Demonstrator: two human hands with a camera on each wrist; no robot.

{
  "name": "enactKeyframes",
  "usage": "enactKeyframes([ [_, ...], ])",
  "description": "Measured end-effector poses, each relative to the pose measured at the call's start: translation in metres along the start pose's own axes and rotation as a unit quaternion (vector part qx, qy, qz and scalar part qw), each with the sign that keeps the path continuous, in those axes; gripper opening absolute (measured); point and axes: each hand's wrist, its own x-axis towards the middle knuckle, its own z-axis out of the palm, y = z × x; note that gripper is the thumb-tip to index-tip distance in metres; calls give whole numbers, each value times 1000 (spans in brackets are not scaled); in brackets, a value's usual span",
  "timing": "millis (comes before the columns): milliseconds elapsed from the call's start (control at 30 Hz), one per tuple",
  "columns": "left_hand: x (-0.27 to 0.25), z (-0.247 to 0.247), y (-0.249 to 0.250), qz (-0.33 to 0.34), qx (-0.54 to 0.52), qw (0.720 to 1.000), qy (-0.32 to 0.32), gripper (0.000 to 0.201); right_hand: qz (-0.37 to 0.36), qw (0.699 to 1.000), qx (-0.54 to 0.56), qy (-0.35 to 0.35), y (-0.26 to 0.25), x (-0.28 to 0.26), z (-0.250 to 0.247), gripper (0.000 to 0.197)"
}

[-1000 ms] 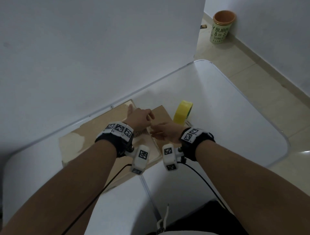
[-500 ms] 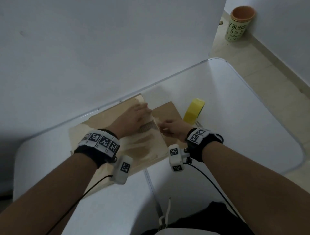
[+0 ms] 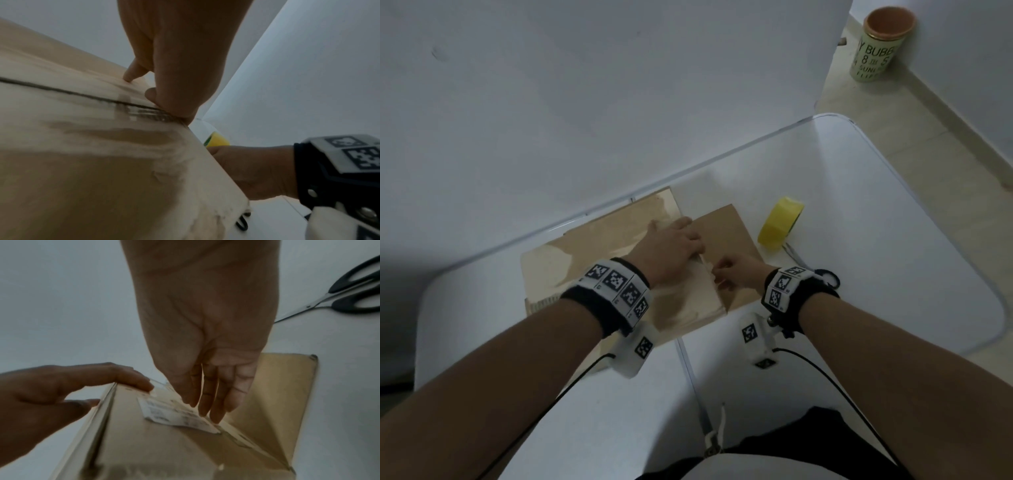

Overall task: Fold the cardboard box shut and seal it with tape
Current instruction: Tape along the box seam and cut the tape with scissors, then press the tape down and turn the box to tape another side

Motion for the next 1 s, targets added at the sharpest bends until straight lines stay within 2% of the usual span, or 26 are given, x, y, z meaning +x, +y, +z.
enactKeyframes([
  [133,16,-4,12,-26,42,995,-83,36,-8,1000,9,16,0,-3,-7,10],
  [233,24,-8,16,-32,60,988,-138,45,-8,999,27,19,2,-7,-10,13],
  [267,25,-7,12,-32,27,991,-128,50,-17,999,24,26,-1,-10,-11,15],
  [300,23,-5,6,-34,-27,995,-90,56,-32,999,23,36,-4,-11,-12,19],
  [367,13,2,-13,-52,-159,984,62,70,-68,996,14,58,-18,-15,-12,27],
  [433,-7,17,-36,-141,-267,937,177,72,-97,994,2,50,-36,-23,-6,34],
  [500,-31,43,-58,-249,-303,894,216,71,-131,990,-37,34,-51,-33,4,41],
  [567,-54,68,-66,-309,-325,869,210,66,-149,984,-97,10,-56,-42,20,41],
  [667,-83,90,-58,-377,-390,809,226,60,-127,975,-179,-31,-45,-43,42,63],
  [800,-118,100,-41,-419,-417,761,267,63,-107,985,-129,-30,-39,-32,49,67],
  [867,-134,108,-36,-509,-387,727,252,63,-85,985,-149,-22,-45,-38,51,66],
  [900,-143,113,-34,-563,-379,689,256,61,-80,983,-162,-21,-48,-39,51,66],
  [1000,-169,126,-25,-675,-432,522,292,64,-77,984,-163,-10,-52,-45,51,63],
])
